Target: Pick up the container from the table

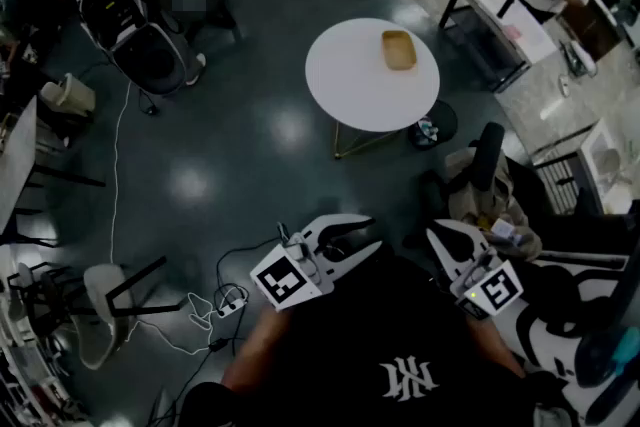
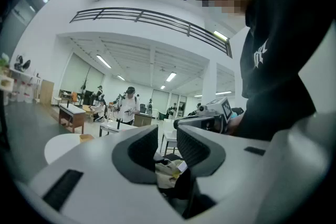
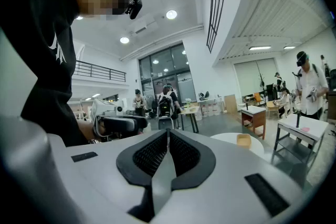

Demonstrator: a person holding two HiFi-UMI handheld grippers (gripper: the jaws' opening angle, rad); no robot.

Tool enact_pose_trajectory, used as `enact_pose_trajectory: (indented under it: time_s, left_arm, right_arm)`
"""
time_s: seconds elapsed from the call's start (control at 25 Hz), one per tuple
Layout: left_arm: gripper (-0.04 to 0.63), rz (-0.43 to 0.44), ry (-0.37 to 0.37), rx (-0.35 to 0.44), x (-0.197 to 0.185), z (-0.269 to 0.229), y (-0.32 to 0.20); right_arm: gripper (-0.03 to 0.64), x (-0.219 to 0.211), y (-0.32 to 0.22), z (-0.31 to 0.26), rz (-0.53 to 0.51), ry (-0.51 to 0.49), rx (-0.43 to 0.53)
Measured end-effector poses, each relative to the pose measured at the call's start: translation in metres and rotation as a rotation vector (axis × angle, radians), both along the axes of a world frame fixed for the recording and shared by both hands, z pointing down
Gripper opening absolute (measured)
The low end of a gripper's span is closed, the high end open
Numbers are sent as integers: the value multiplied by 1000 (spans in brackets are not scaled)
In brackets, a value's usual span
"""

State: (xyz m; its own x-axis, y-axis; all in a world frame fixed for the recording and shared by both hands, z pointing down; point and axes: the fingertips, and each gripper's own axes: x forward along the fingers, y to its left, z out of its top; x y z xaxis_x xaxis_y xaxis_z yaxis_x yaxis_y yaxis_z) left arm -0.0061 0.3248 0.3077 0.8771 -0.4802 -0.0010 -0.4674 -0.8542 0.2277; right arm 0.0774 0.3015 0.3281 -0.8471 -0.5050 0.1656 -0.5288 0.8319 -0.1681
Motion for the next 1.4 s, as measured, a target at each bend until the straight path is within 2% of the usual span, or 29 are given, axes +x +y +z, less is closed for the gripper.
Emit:
enact_pose_trajectory:
  time_s: [0.12,0.2,0.32,0.48,0.6,0.76,0.92,1.12,1.4]
  left_arm:
    - [83,-75,-27,-33,-16,9,-3]
    - [3,-85,-23,-50,-22,13,-3]
    - [3,-90,-13,-54,-26,12,-2]
    - [3,-92,-70,-20,-29,10,-10]
    - [3,-102,-100,-22,-38,10,-13]
    - [3,-142,-75,-39,-55,5,-18]
    - [3,-110,-50,-5,-45,-5,-22]
    - [3,-57,-92,-43,-37,7,-21]
    - [3,-25,-85,-38,-36,2,-31]
  right_arm:
    - [43,-10,-4,-5,-75,-50,38]
    - [43,-10,-4,-2,-83,-56,37]
    - [43,-5,1,6,-67,-43,17]
    - [43,6,-3,16,-22,-18,-4]
    - [43,9,-1,15,-5,-8,-3]
    - [43,3,-3,7,-14,-17,-3]
    - [43,2,-9,-1,-1,-17,21]
    - [43,3,-9,-7,16,-34,35]
    - [43,-4,-14,-11,19,-40,37]
